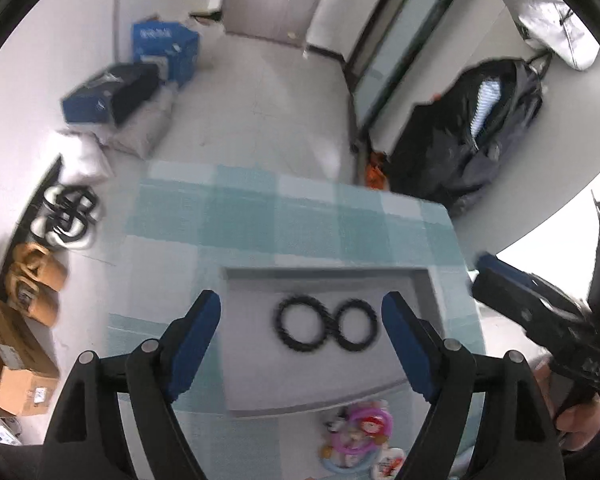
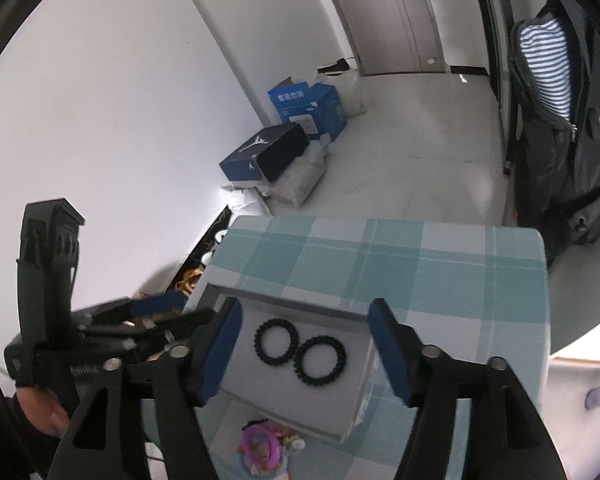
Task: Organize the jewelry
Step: 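Lower both black coils into the grey box and open both grippers, then grasp the pink ring with the right gripper and lift it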
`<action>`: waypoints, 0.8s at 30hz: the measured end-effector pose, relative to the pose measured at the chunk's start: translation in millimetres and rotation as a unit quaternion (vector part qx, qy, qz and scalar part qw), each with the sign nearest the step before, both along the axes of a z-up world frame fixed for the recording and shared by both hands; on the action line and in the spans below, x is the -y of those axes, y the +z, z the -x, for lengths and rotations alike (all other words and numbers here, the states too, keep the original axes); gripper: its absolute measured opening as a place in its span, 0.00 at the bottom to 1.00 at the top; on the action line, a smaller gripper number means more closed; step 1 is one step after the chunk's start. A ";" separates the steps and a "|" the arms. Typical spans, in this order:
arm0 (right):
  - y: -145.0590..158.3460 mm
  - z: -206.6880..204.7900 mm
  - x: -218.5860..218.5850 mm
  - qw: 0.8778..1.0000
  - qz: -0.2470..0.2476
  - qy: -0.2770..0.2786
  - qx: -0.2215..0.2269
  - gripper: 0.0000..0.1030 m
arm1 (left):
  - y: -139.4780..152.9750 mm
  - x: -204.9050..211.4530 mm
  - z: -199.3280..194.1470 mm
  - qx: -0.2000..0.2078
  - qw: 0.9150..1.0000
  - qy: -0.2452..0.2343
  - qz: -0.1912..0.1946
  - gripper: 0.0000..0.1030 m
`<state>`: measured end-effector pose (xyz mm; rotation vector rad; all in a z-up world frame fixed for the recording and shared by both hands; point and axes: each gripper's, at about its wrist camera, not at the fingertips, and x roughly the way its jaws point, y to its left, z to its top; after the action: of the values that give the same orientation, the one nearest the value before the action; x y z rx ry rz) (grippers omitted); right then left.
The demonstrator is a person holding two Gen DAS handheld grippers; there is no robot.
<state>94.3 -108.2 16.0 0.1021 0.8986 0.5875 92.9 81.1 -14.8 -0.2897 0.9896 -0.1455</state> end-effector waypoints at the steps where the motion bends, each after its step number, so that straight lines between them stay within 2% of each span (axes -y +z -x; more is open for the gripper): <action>1: 1.7 3.9 1.4 1.000 0.000 -0.002 0.005 0.72 | 5.4 -9.7 3.8 0.016 1.000 0.014 0.001 0.77; 7: 10.8 29.2 7.5 0.999 0.000 -0.005 0.043 0.80 | 10.2 -40.7 24.0 0.060 0.996 0.059 0.032 0.77; 12: 12.5 47.7 10.2 0.999 -0.010 -0.004 0.054 0.82 | 17.8 -23.9 45.5 0.091 0.995 0.038 -0.026 0.77; 14: 11.1 54.7 9.8 0.998 -0.010 -0.003 0.055 0.82 | 19.6 -16.2 53.6 0.093 0.995 0.024 -0.040 0.77; 18: 5.3 70.8 10.4 0.999 -0.014 0.000 0.037 0.82 | 13.4 -7.5 73.9 0.084 0.995 0.026 -0.046 0.77; 21: -1.6 86.0 9.7 0.999 -0.011 0.001 0.035 0.82 | 1.3 -8.2 85.3 0.068 0.997 0.029 -0.020 0.78; 24: -14.2 92.8 3.1 1.000 0.000 0.008 0.011 0.82 | -7.2 -11.2 90.6 0.050 0.998 0.045 -0.002 0.78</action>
<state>1.5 -111.3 1.8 0.0887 0.8791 0.6014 2.2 92.3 -22.0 -0.3196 0.8752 -0.0757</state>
